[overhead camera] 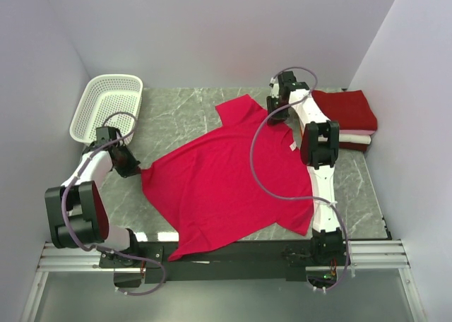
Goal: Fold and stack the t-shirts
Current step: Flatten the tshirt out
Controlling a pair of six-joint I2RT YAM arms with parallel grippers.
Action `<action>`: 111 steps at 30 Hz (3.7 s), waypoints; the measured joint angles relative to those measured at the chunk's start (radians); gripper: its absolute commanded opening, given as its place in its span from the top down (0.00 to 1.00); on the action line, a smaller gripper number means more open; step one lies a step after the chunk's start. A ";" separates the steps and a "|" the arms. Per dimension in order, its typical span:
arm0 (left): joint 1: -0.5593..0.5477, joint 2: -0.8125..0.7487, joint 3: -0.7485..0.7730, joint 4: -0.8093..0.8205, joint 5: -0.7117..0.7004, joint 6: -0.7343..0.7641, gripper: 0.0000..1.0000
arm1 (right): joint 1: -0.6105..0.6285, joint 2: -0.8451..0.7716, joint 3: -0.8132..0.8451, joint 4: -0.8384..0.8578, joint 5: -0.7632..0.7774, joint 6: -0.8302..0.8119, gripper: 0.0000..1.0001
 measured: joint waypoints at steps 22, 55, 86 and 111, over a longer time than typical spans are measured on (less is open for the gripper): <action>0.028 -0.140 -0.026 0.027 0.022 -0.008 1.00 | 0.016 -0.352 -0.624 -0.021 -0.018 -0.232 1.00; 0.037 -0.125 -0.069 0.111 0.148 0.023 1.00 | -0.045 0.059 0.098 0.053 -0.055 -0.038 0.56; 0.037 -0.116 0.045 0.074 0.153 0.017 1.00 | -0.012 -0.027 0.112 0.054 0.003 -0.140 1.00; 0.037 -0.650 0.755 0.142 0.088 0.015 1.00 | 0.032 -1.241 0.276 0.330 0.111 -0.286 1.00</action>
